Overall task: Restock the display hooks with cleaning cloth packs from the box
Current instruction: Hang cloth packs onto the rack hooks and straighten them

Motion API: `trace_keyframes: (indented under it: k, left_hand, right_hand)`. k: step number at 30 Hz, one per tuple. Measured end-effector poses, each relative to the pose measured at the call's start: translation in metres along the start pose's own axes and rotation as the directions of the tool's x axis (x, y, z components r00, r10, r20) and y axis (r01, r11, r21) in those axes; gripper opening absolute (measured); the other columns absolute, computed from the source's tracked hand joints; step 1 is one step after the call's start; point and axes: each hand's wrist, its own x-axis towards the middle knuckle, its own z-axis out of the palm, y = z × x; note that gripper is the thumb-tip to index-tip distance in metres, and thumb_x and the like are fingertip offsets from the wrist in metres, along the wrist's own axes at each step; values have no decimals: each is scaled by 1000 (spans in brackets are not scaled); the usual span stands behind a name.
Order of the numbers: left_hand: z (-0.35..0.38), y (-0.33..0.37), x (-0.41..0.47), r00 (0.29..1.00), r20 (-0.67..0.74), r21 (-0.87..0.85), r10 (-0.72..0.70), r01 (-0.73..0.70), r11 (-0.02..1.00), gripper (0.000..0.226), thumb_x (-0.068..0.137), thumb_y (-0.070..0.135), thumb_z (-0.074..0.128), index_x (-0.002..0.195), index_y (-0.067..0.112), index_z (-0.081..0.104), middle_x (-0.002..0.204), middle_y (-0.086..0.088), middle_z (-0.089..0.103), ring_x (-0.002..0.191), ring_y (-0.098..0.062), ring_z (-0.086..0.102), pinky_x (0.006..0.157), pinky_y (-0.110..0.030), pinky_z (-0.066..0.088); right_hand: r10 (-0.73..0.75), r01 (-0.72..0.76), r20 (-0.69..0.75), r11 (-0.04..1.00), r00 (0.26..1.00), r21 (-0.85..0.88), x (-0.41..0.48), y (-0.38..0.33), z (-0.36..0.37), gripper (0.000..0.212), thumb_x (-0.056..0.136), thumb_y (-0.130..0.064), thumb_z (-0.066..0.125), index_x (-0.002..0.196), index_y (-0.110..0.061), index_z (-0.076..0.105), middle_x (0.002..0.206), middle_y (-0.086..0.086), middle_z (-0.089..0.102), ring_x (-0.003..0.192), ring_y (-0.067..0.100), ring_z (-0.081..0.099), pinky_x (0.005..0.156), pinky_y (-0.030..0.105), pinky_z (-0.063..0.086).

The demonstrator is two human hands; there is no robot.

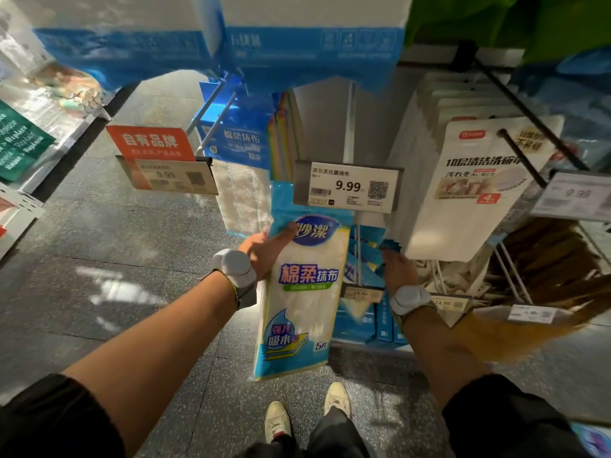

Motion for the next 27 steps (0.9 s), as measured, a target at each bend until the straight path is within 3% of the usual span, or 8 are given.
trace_keyframes:
  k: [2, 4, 8, 12, 16, 21, 23, 27]
  left_hand:
    - [4, 1, -2, 999, 45, -32, -18, 19, 999, 42, 89, 48, 75, 116, 16, 70, 114, -13, 77, 101, -33, 74, 96, -50, 58]
    - [9, -6, 0, 996, 74, -33, -54, 56, 998, 32, 93, 40, 72, 108, 12, 73, 98, -12, 80, 88, -32, 76, 86, -47, 62]
    - [32, -16, -4, 981, 149, -48, -125, 134, 990, 22, 95, 28, 69, 108, 11, 72, 112, -18, 76, 100, -39, 72, 96, -54, 57]
    - [50, -37, -10, 943, 299, 81, -145, 126, 989, 20, 98, 23, 62, 112, 11, 71, 99, -9, 77, 80, -22, 71, 75, -34, 57]
    - [62, -58, -6, 934, 344, 132, -99, 56, 990, 24, 100, 25, 60, 121, 17, 67, 116, -7, 76, 103, -22, 72, 84, -36, 59]
    - [81, -112, 11, 919, 370, 240, -134, 45, 970, 12, 103, 32, 60, 105, 23, 67, 120, -9, 71, 114, -29, 67, 104, -48, 53]
    - [88, -135, 25, 934, 331, 325, -134, 20, 945, 30, 98, 37, 64, 116, 14, 67, 129, -16, 67, 120, -36, 65, 103, -52, 54]
    - [97, -162, 58, 975, 183, 359, -130, 57, 932, 44, 100, 30, 64, 131, -1, 61, 132, -26, 64, 119, -43, 65, 95, -53, 59]
  right_hand:
    - [-62, 73, -51, 963, 997, 259, -12, -17, 1, 29, 94, -35, 56, 100, -11, 72, 103, 15, 73, 94, 29, 66, 81, 39, 50]
    - [-75, 42, 56, 890, 996, 454, -29, -35, 0, 30, 96, -43, 59, 102, -17, 73, 101, 6, 76, 95, 24, 70, 83, 37, 55]
    - [-112, -79, 296, 822, 949, 564, -47, -44, -8, 42, 92, -42, 67, 122, -12, 70, 116, 12, 74, 108, 32, 70, 97, 46, 56]
    - [-56, -134, 314, 825, 948, 549, -64, -16, -29, 36, 95, -28, 65, 123, -6, 67, 116, 17, 74, 105, 35, 71, 96, 48, 56]
    - [-42, -121, 316, 870, 948, 478, -71, 32, -42, 29, 97, -29, 62, 117, -9, 70, 113, 16, 75, 107, 37, 70, 98, 51, 54]
    - [53, -163, 319, 930, 946, 329, -61, 97, -45, 39, 92, -38, 68, 116, -8, 71, 110, 21, 74, 103, 43, 71, 100, 63, 50]
    - [75, -169, 285, 932, 956, 322, -56, 110, -41, 33, 94, -32, 66, 113, -5, 72, 108, 21, 75, 98, 40, 73, 95, 57, 55]
    - [84, -150, 212, 935, 974, 322, -43, 126, -29, 16, 99, -19, 60, 97, -6, 70, 79, 5, 79, 70, 20, 75, 62, 29, 60]
